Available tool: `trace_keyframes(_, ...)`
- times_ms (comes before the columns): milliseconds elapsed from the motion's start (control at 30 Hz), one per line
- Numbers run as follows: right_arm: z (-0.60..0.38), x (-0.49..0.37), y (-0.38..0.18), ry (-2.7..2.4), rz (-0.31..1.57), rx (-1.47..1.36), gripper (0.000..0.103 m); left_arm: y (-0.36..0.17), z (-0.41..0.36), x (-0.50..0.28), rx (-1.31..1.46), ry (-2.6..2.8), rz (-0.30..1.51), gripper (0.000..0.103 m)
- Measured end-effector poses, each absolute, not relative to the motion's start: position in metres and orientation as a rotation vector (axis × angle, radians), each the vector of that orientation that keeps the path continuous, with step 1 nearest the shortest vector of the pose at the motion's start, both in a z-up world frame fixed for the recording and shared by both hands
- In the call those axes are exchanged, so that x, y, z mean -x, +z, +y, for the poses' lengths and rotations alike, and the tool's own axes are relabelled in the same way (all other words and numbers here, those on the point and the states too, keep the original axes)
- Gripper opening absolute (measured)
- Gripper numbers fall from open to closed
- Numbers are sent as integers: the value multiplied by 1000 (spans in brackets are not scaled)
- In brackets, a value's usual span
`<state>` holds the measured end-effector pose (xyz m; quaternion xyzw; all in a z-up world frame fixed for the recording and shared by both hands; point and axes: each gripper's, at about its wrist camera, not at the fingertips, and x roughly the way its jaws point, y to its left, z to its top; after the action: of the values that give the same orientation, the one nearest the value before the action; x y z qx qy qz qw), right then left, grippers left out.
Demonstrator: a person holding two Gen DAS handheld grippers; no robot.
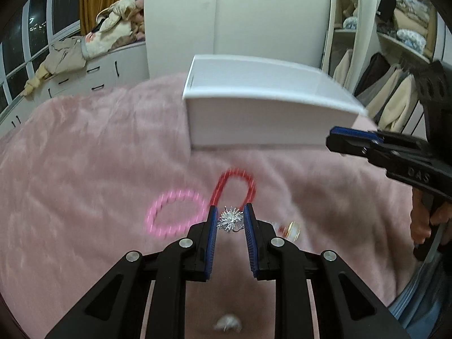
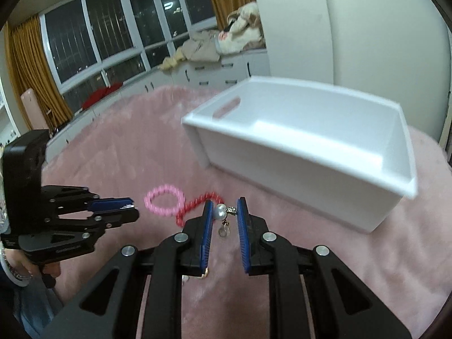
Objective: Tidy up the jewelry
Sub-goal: 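Carry both held pieces into the white box and open both tools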
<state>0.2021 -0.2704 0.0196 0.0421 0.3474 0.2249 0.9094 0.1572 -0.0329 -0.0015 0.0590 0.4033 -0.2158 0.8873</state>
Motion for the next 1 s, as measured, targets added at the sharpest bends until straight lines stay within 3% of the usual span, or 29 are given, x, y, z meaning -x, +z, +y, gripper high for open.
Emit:
trace_keyframes(267, -307, -235, 60, 400, 647, -50, 18, 43, -72, -207, -167, -476, 746, 24)
trace_keyframes(500, -327, -275, 59, 352, 656, -32, 18, 64, -107, -263, -188, -510, 738, 24)
trace_keyframes(1000, -339, -358, 12, 247, 931, -66, 18, 27, -156, -363, -272, -411, 913, 24)
